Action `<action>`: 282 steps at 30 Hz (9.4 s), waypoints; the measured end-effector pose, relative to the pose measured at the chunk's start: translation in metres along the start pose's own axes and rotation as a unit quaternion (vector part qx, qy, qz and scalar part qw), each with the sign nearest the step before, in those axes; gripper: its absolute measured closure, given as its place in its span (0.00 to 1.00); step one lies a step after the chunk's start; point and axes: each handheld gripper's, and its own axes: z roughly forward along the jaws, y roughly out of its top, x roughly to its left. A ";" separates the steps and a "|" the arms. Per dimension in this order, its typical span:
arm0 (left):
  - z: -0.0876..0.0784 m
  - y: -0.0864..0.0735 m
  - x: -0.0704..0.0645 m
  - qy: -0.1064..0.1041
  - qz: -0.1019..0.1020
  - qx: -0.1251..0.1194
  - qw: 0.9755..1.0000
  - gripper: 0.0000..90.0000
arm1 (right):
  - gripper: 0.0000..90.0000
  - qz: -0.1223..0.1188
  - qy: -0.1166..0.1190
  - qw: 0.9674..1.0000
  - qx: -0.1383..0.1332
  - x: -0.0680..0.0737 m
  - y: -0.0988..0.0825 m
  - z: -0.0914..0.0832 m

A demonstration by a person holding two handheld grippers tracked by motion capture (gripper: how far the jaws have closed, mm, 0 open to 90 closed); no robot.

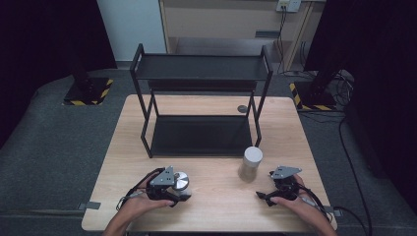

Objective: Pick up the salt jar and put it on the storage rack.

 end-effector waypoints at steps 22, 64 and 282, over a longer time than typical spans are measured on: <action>-0.008 -0.002 0.011 -0.020 -0.019 -0.005 1.000 0.33 | 0.02 -0.003 0.003 1.000 0.000 -0.002 0.000 0.000; -0.042 0.028 0.008 0.008 -0.035 -0.019 0.999 0.33 | 0.02 -0.003 0.003 1.000 0.000 -0.002 0.000 0.000; -0.097 0.308 0.152 0.209 -0.066 0.002 0.976 0.33 | 0.02 0.003 0.022 1.000 -0.006 -0.014 -0.002 0.000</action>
